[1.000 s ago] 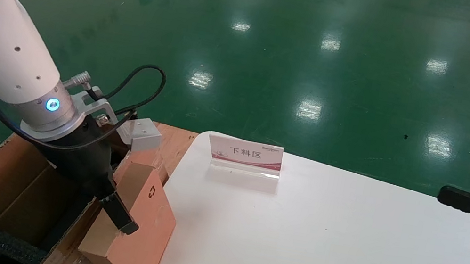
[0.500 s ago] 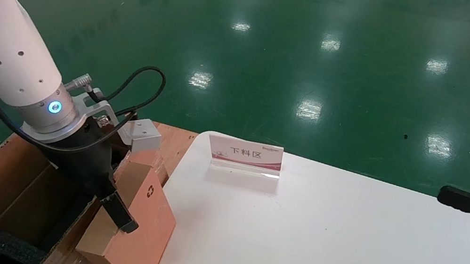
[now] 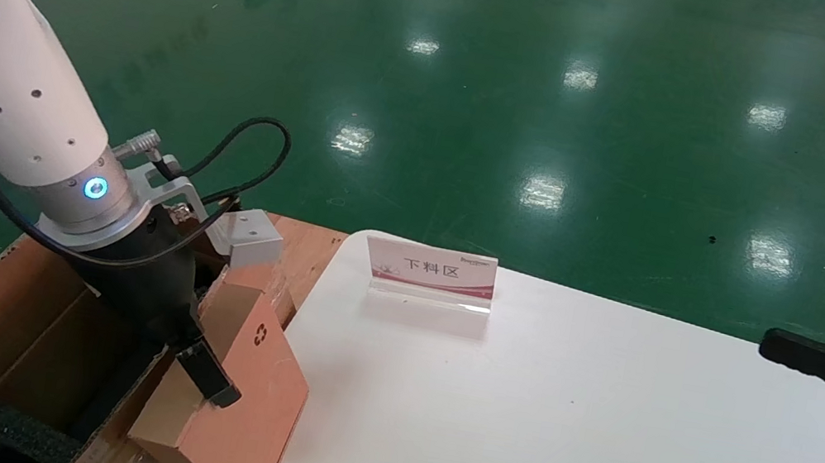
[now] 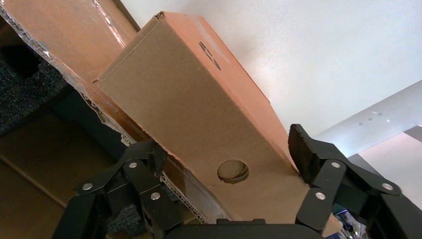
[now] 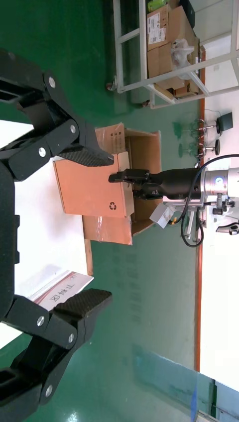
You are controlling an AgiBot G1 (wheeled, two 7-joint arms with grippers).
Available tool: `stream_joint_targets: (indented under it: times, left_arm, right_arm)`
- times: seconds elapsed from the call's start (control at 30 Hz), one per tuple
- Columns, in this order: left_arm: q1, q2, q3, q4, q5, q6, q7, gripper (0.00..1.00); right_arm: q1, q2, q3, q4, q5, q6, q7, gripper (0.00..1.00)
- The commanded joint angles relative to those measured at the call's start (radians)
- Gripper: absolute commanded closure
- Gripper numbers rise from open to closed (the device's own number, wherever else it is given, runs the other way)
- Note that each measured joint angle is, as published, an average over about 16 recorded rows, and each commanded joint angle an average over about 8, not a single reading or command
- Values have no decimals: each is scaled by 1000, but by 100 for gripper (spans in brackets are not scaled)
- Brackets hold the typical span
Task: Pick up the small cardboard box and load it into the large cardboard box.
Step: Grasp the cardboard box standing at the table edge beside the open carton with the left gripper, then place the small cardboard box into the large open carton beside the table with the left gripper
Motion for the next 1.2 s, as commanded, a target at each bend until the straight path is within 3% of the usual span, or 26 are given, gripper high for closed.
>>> stream_joint_targets:
  times: [0.03,0.73,1.0,1.2]
  left_arm:
    - [0,0,0,0,0,1,0,100]
    - [-21,11,-17,29,-14,0,15,100]
    - [-150,23,-91,88,-61,23,43,100]
    - [-291,50,-141,196,-66,71,124,100]
  right_arm:
    - [0,0,0,0,0,0,0,100]
    - [0,0,0,0,0,0,0,100]
    - [1,0,-1,-1,0,0,-1,100]
    - [1,0,-1,-1,1,0,-1,100]
